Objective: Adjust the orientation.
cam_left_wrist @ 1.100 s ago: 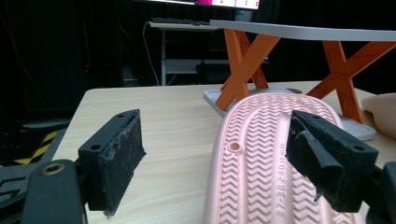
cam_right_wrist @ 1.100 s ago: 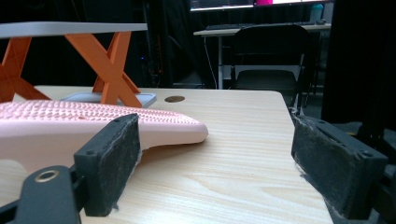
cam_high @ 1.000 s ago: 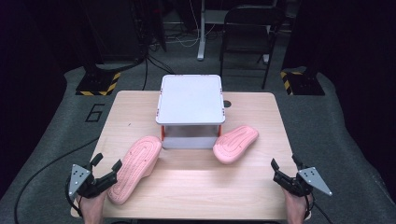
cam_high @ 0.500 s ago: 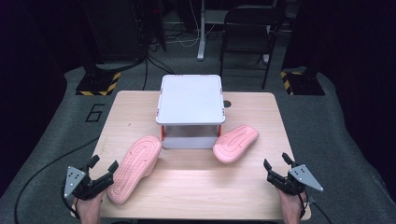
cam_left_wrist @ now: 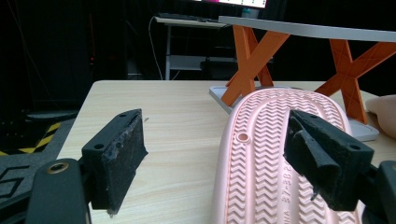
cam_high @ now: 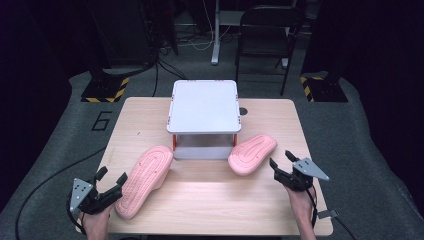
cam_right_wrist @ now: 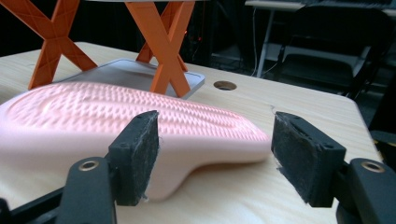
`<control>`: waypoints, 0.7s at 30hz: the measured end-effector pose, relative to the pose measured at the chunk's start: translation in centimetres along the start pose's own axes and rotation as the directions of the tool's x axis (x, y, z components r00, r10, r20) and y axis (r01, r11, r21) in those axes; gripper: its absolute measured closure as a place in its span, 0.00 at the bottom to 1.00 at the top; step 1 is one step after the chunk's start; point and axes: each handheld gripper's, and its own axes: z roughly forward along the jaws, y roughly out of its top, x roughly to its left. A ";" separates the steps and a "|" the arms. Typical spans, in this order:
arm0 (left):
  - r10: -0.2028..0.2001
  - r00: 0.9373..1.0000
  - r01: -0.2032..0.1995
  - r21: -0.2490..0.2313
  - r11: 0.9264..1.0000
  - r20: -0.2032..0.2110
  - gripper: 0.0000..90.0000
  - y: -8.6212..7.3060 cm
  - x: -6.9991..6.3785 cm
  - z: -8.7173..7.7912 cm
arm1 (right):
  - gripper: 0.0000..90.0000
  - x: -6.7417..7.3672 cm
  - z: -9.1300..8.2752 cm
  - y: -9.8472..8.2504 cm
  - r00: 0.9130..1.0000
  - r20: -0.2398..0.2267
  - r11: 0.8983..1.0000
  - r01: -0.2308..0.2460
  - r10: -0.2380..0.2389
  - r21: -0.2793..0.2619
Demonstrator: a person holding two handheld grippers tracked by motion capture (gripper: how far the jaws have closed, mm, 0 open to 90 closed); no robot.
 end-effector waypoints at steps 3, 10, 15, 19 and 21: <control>-0.003 1.000 0.003 0.007 1.000 -0.002 0.23 -0.1 0.1 -0.1 | 0.35 0.3 2.0 0.9 0.999 -0.036 0.999 -0.014 0.015 0.033; -0.007 1.000 0.007 0.004 1.000 -0.002 0.23 0.0 0.3 -0.2 | 0.36 1.0 3.7 0.8 0.998 -0.038 0.991 0.062 -0.058 0.120; -0.004 1.000 0.004 0.006 1.000 0.004 0.23 -0.1 0.0 0.0 | 0.36 0.1 2.2 -0.4 1.000 -0.012 0.994 0.003 -0.002 0.114; -0.001 1.000 0.001 0.006 1.000 0.006 0.23 -0.1 0.0 0.0 | 0.36 -0.6 0.8 -1.5 1.000 -0.011 0.992 -0.007 0.008 0.122; -0.003 1.000 0.003 0.004 1.000 0.003 0.23 -0.1 0.1 0.0 | 0.35 -1.0 0.1 -2.1 1.000 -0.003 0.990 -0.012 0.013 0.143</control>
